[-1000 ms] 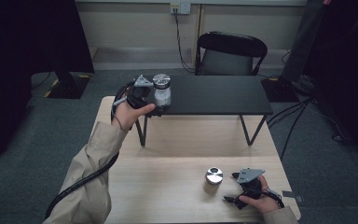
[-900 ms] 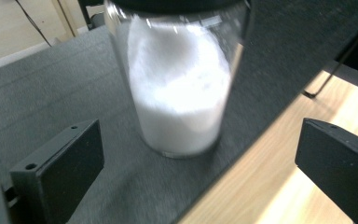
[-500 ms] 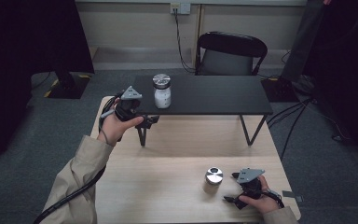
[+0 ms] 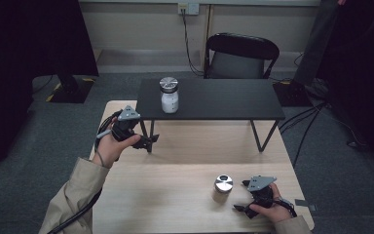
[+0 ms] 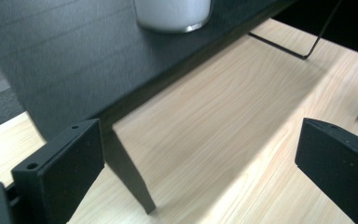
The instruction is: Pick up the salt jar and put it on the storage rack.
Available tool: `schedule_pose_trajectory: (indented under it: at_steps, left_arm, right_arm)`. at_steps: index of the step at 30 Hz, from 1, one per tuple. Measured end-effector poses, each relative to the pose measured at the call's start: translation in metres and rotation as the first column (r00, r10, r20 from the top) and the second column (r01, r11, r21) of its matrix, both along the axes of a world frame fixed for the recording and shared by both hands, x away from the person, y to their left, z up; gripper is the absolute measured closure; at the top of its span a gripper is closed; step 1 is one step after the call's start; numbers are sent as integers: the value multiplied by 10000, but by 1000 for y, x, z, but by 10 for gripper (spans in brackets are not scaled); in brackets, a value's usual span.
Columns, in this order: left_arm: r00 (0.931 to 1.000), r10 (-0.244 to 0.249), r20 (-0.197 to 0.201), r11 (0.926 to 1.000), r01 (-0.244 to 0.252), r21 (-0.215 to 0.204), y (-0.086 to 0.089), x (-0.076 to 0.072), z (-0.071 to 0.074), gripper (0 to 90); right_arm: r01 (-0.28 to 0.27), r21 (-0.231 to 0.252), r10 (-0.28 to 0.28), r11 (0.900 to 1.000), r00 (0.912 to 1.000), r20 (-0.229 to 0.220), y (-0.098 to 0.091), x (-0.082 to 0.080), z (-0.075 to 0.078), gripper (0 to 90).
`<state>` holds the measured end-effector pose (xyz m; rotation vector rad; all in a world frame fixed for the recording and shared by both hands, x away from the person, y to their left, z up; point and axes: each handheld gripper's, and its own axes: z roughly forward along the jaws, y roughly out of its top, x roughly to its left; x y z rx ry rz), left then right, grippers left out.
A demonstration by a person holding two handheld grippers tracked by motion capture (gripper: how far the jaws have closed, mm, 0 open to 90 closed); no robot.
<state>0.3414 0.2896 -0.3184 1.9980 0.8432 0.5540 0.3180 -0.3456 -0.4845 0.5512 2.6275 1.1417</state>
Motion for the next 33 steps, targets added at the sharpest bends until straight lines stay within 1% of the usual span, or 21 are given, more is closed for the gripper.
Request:
schedule_pose_trajectory:
  at_steps: [5,7,8,12,14,18,22,31,33]
  left_arm:
    - [9999,76,-111,9999,-75,150,7,-9,-12,9]
    - [9999,128,-114,9999,-126,102,9,-12,-17,10]
    - [9998,129,-126,9998,-127,178,10,-13,-18,10]
    - [9996,220,-158,9997,-219,72,16,-20,-28,11]
    - [9995,244,-176,9996,-241,151,18,-22,-31,12]
    - [9993,307,-222,9995,-304,114,21,-28,-37,12]
    - [9990,364,-274,9992,-359,195,25,-33,-42,13]
    - [9981,375,-497,9992,-367,171,32,-42,-57,14]
    - [9978,385,-538,9992,-380,106,34,-44,-61,14]
  right_arm:
    - [2,0,-2,10000,10000,5,0,0,0,0]
    - [9,-4,-9,10000,10000,1,0,0,0,0]
    - [12,-3,-12,10000,10000,1,0,0,0,0]
    - [15,-3,-15,10000,10000,3,0,0,0,0]
    - [23,-1,-23,10000,10000,0,0,0,0,0]
    - [30,0,-30,10000,10000,1,1,0,0,0]
    - [30,-1,-30,10000,10000,2,1,0,0,0]
    - [30,-1,-30,10000,10000,3,1,0,0,0]
    - [31,1,-31,10000,10000,1,1,0,0,0]
